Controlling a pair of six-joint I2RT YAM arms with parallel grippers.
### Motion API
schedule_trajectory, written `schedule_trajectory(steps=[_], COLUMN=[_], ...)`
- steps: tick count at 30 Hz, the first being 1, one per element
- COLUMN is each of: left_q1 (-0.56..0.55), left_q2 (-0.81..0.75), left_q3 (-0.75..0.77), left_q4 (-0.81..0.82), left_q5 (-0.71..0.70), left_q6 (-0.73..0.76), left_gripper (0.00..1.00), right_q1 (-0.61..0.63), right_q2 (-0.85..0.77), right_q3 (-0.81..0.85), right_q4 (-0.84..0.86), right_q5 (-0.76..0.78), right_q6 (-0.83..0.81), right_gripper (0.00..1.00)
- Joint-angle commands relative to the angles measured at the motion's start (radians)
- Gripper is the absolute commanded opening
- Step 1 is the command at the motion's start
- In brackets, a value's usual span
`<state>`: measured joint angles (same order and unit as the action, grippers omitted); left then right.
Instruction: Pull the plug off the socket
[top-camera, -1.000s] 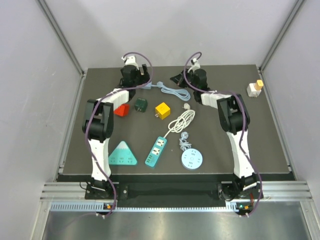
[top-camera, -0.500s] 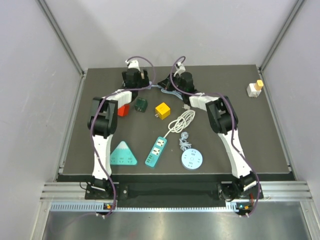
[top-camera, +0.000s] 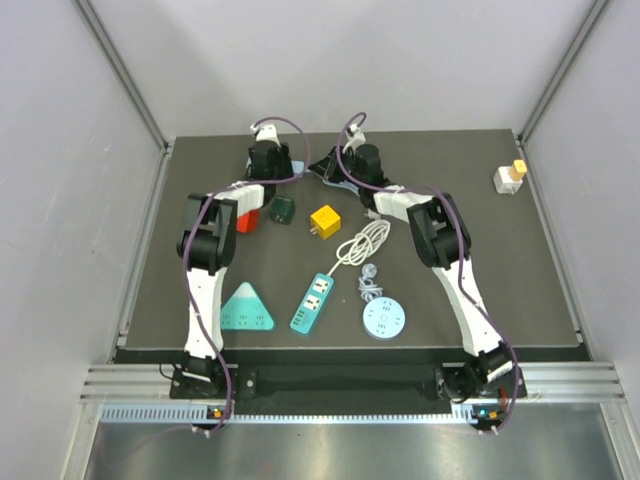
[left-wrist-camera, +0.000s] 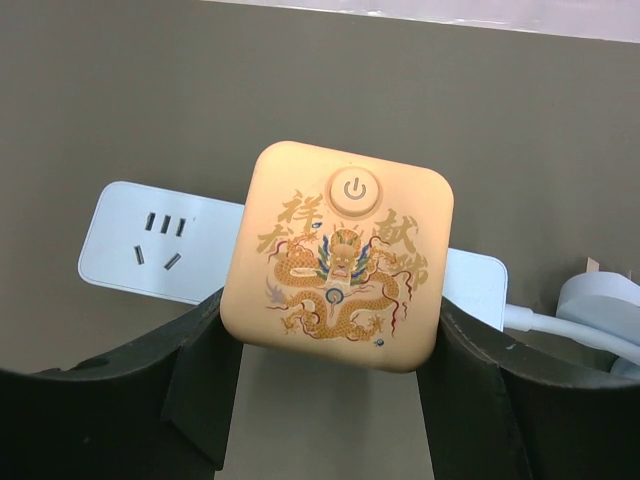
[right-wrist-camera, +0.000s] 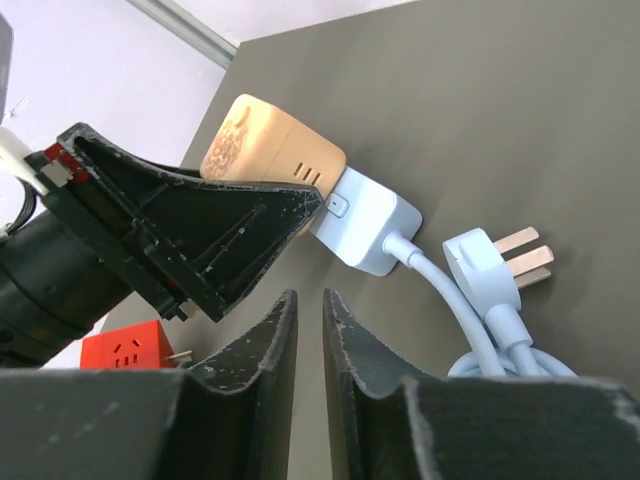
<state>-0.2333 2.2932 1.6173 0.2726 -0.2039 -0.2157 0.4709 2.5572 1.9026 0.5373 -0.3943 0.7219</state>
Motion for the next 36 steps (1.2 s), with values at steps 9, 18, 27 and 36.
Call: schedule_trajectory(steps=[9, 18, 27, 36], left_q1=[-0.024, -0.078, -0.095, -0.13], left_q2=[-0.106, -0.129, -0.173, -0.156], left_q3=[-0.085, -0.077, -0.105, -0.046], left_q4=[0.131, 0.129, 0.132, 0.027], left_q5=[0.043, 0.011, -0.229, -0.368], left_q6=[-0.102, -0.085, -0.243, -0.336], left_gripper=[0.0, 0.0, 0.0, 0.0], right_q1=[0.005, 0.008, 0.008, 0.009], right_q2=[0.034, 0.066, -0.024, -0.109], right_q3=[0.072, 0.104, -0.036, -0.157], right_q4=[0.013, 0.018, 0.05, 0.061], right_q5=[-0.015, -0.02, 0.06, 0.127], right_q6=[0.054, 0.09, 0.143, 0.183], right_gripper=[0.23, 0.32, 0.4, 0.47])
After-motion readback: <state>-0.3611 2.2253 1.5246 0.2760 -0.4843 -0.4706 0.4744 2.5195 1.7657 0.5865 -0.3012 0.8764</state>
